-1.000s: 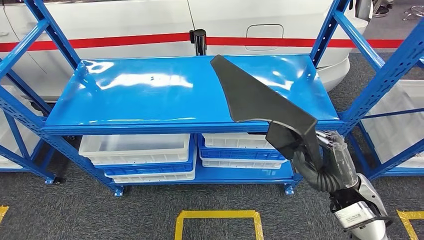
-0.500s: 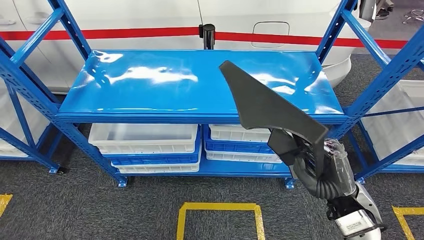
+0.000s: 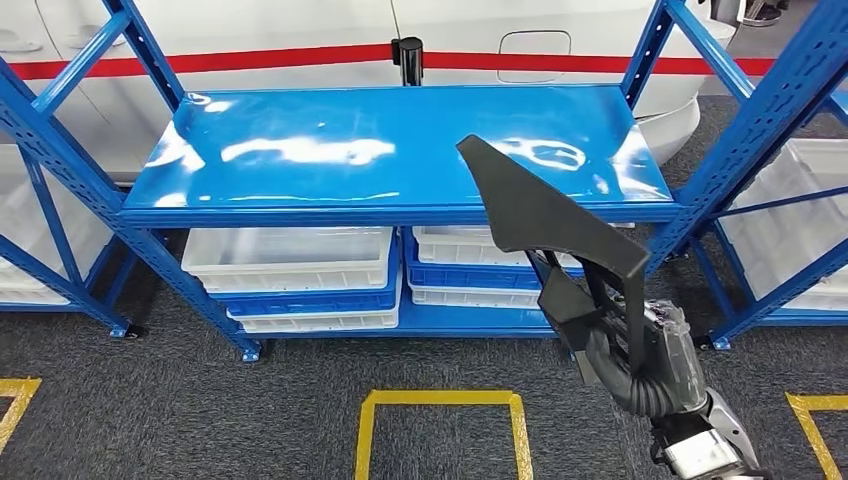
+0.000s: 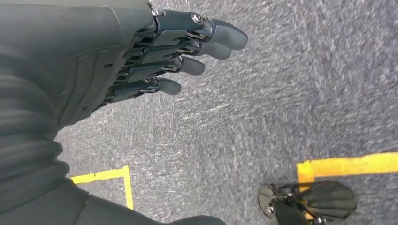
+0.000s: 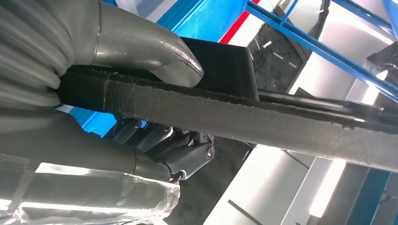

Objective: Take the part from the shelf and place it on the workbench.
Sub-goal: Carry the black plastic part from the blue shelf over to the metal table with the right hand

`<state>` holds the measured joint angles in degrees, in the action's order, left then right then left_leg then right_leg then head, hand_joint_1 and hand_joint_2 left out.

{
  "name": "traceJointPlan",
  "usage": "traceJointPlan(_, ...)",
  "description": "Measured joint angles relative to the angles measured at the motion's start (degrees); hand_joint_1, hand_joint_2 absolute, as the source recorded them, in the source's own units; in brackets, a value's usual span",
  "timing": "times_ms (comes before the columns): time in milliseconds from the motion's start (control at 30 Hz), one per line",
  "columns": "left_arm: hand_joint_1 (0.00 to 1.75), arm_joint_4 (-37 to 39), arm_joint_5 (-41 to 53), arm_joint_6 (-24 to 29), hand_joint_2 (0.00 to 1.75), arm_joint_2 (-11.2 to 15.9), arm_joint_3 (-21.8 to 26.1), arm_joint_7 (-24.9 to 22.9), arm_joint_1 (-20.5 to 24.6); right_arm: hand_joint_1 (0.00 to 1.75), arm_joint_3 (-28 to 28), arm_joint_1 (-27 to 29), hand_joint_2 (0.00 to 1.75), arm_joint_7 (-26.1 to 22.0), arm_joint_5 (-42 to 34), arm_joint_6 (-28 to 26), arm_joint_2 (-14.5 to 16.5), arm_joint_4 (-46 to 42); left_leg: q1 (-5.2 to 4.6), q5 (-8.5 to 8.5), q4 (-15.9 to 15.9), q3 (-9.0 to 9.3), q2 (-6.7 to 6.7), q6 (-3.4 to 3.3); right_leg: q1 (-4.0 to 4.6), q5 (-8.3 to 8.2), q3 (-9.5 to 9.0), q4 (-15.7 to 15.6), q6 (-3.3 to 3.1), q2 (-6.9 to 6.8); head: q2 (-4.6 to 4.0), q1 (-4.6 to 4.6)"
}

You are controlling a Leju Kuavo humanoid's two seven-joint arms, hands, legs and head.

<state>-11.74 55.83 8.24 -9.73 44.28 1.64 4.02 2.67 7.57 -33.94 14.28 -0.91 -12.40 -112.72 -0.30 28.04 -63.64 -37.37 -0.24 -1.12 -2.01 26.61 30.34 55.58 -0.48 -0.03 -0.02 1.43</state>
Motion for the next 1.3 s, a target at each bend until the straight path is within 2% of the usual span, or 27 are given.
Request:
traceJointPlan(67,0.00,0.00,0.01,-0.01,1.75,-0.02,0.00,-0.06,-0.02,1.75,-0.01,0.18,1.75,0.02,0.02,0.00,0.26,0.01,0.51,4.55,-7.52,-2.28,0.01,0.72,0.14,-0.71,1.00,0.07,-0.32,-0.05,0.00,0.07)
traceJointPlan(100,0.00,0.00,0.03,0.00,1.75,-0.02,0.00,-0.10,-0.02,1.75,-0.01,0.30,1.75,0.04,0.03,0.01,0.42,0.01,0.75,5.44,-9.85,-2.62,0.02,0.96,0.17,-1.05,1.49,0.13,-0.28,-0.05,0.00,0.07)
traceJointPlan(133,0.00,0.00,0.06,0.01,1.75,-0.01,0.01,-0.16,-0.02,1.75,-0.01,0.42,1.75,0.08,0.05,0.01,0.59,0.02,0.95,5.24,-10.09,-1.89,0.03,1.10,0.17,-1.35,1.93,0.21,-0.13,-0.03,0.00,0.08)
traceJointPlan(167,0.00,0.00,0.11,0.03,1.75,-0.01,0.01,-0.20,-0.02,1.75,-0.02,0.50,1.75,0.11,0.14,0.01,0.79,0.02,1.12,4.10,-7.92,0.02,0.04,1.13,0.16,-1.60,2.29,0.32,0.05,0.00,0.00,0.09)
traceJointPlan(233,0.00,0.00,0.19,0.12,1.75,-0.01,0.01,-0.25,0.04,1.75,-0.05,0.58,1.75,0.16,0.49,0.00,1.16,0.02,1.29,1.73,0.60,5.84,0.02,0.88,0.17,-2.04,2.70,0.47,0.50,0.06,0.00,0.09)
traceJointPlan(267,0.00,0.00,0.21,0.16,1.75,-0.02,0.01,-0.26,0.06,1.75,-0.08,0.58,1.75,0.18,0.69,-0.01,1.32,0.02,1.18,0.99,3.94,7.93,-0.02,0.64,0.22,-2.30,2.78,0.42,0.82,0.05,0.00,0.03)
traceJointPlan(300,0.00,0.00,0.21,0.18,1.75,-0.03,0.00,-0.27,0.07,1.75,-0.10,0.56,1.75,0.20,0.84,-0.01,1.47,0.02,0.99,0.74,5.99,9.10,-0.04,0.39,0.27,-2.59,2.83,0.37,1.17,0.01,0.00,0.06)
traceJointPlan(400,0.00,0.00,0.21,0.18,1.75,-0.09,-0.02,-0.29,0.08,1.75,-0.16,0.58,1.75,0.23,0.98,-0.01,1.78,0.02,0.57,-0.06,7.03,8.85,0.06,-0.64,0.46,-3.40,3.10,0.09,2.47,-0.10,0.00,0.16)
traceJointPlan(433,0.00,0.00,0.21,0.19,1.75,-0.15,-0.02,-0.30,0.10,1.75,-0.22,0.60,1.75,0.24,1.00,-0.01,1.84,0.02,0.60,-0.62,7.43,8.69,0.15,-1.11,0.54,-3.06,3.57,0.54,2.67,-0.09,0.00,0.12)
traceJointPlan(500,0.00,0.00,0.21,0.26,1.75,-0.27,-0.01,-0.31,0.15,1.75,-0.41,0.64,1.75,0.23,1.16,0.02,1.89,0.03,0.60,-1.91,8.11,8.01,0.37,-2.07,0.68,-0.09,5.87,5.04,2.20,-0.08,0.00,-0.05)
traceJointPlan(567,0.00,0.00,0.21,0.40,1.75,-0.32,0.00,-0.26,0.14,1.75,-0.75,0.87,1.75,0.15,1.65,0.14,2.01,0.04,0.18,-2.77,8.09,6.77,0.44,-2.54,0.60,4.15,9.03,12.89,1.60,-0.05,0.00,-0.20)
traceJointPlan(600,0.00,0.00,0.22,0.49,1.75,-0.37,0.01,-0.21,0.11,1.75,-1.01,1.07,1.75,0.06,1.96,0.23,2.06,0.04,-0.01,-3.17,8.07,6.17,0.44,-2.60,0.58,5.40,9.86,15.69,1.70,-0.05,0.00,-0.22)
traceJointPlan(633,0.00,0.00,0.26,0.59,1.75,-0.42,0.01,-0.14,0.07,1.75,-1.30,1.28,1.75,-0.04,2.30,0.31,2.10,0.04,-0.16,-3.56,8.03,5.63,0.44,-2.60,0.57,5.79,9.54,16.38,2.02,-0.06,0.00,-0.26)
traceJointPlan(667,0.00,0.00,0.31,0.71,1.75,-0.48,0.01,-0.06,0.04,1.75,-1.64,1.48,1.75,-0.15,2.65,0.39,2.10,0.03,-0.26,-3.90,7.98,5.17,0.41,-2.53,0.57,5.30,7.89,14.56,2.45,-0.06,0.00,-0.31)
traceJointPlan(733,0.00,-0.01,0.44,0.88,1.75,-0.56,0.01,0.13,0.01,1.75,-2.46,1.83,1.75,-0.33,3.18,0.62,2.06,-0.11,-0.46,-4.41,7.74,4.50,0.35,-2.22,0.61,3.30,2.11,5.93,3.01,-0.09,0.00,-0.32)
traceJointPlan(767,0.00,-0.01,0.48,1.02,1.75,-0.56,0.02,0.24,0.00,1.75,-2.93,2.00,1.75,-0.40,3.29,0.79,2.01,-0.20,-0.61,-4.55,7.53,4.26,0.33,-2.01,0.75,2.42,-0.17,2.15,2.89,-0.07,0.00,-0.28)
traceJointPlan(800,0.00,-0.02,0.50,1.20,1.75,-0.55,0.04,0.33,-0.01,1.75,-3.46,2.13,1.75,-0.47,3.26,1.06,1.96,-0.31,-0.74,-4.69,7.33,4.05,0.33,-1.78,0.85,1.89,-1.47,-0.13,2.56,-0.06,0.00,-0.25)
traceJointPlan(867,0.00,-0.03,0.50,1.69,1.75,-0.51,0.16,0.45,-0.06,1.75,-4.50,2.28,1.75,-0.62,3.14,1.84,1.92,-0.42,-0.85,-5.03,7.08,3.75,0.33,-1.24,1.11,1.33,-1.68,-0.77,1.68,0.00,0.00,-0.19)
traceJointPlan(933,0.00,-0.03,0.49,2.26,1.75,-0.39,0.50,0.60,-0.15,1.75,-5.33,2.15,1.75,-0.81,3.12,2.59,2.00,-0.41,-0.58,-4.71,6.42,3.22,0.26,-0.54,0.65,0.71,-1.52,-0.76,0.82,-0.01,0.00,-0.17)
traceJointPlan(967,0.00,-0.04,0.49,2.48,1.75,-0.33,0.66,0.75,-0.19,1.75,-5.59,2.02,1.75,-0.90,3.12,2.84,2.06,-0.37,-0.39,-3.51,5.01,2.60,0.19,-0.11,0.42,0.37,-1.39,-0.81,0.36,-0.04,0.00,-0.10)
traceJointPlan(1000,0.00,-0.04,0.49,2.62,1.75,-0.28,0.81,0.95,-0.24,1.75,-5.80,1.86,1.75,-0.96,3.12,3.02,2.13,-0.30,-0.15,-1.55,2.47,1.59,0.14,0.34,0.21,0.03,-1.16,-0.85,-0.03,-0.09,0.00,-0.04)
traceJointPlan(1067,0.00,-0.04,0.49,2.71,1.75,-0.28,0.97,1.36,-0.33,1.75,-6.10,1.61,1.75,-0.97,3.13,3.20,2.19,-0.07,0.35,3.17,-5.25,-1.23,0.09,1.14,0.36,-0.46,-0.46,-0.76,-0.38,-0.16,0.00,0.09)
traceJointPlan(1100,0.00,-0.04,0.51,2.78,1.75,-0.27,1.06,1.50,-0.38,1.75,-6.23,1.54,1.75,-0.94,3.14,3.22,2.20,0.07,0.57,4.65,-8.48,-2.26,0.10,1.39,0.43,-0.68,-0.06,-0.67,-0.35,-0.17,0.00,0.08)
traceJointPlan(1133,0.00,-0.04,0.62,2.98,1.75,-0.26,1.15,1.56,-0.41,1.75,-6.44,1.50,1.75,-0.90,3.14,3.23,2.20,0.22,0.75,5.07,-9.88,-2.40,0.11,1.54,0.47,-0.88,0.33,-0.53,-0.31,-0.17,0.00,0.10)
traceJointPlan(1167,0.00,-0.05,0.74,3.30,1.75,-0.24,1.25,1.58,-0.44,1.75,-6.70,1.47,1.75,-0.84,3.14,3.23,2.21,0.35,0.87,4.41,-8.94,-1.35,0.12,1.56,0.49,-1.05,0.67,-0.37,-0.24,-0.15,0.00,0.09)
traceJointPlan(1267,0.00,-0.25,1.15,4.56,1.75,-0.06,1.72,1.55,-0.43,1.75,-7.58,1.22,1.75,-0.60,3.15,3.23,2.27,0.64,0.83,0.39,2.42,5.88,0.04,0.85,0.64,-1.46,1.24,-0.01,0.22,-0.07,0.00,0.08)
traceJointPlan(1300,0.00,-0.34,1.23,4.91,1.75,0.02,1.90,1.55,-0.41,1.75,-7.75,1.04,1.75,-0.52,3.23,3.23,2.31,0.72,0.65,-0.26,5.09,7.38,0.01,0.45,0.71,-1.64,1.38,0.02,0.51,-0.06,0.00,0.07)
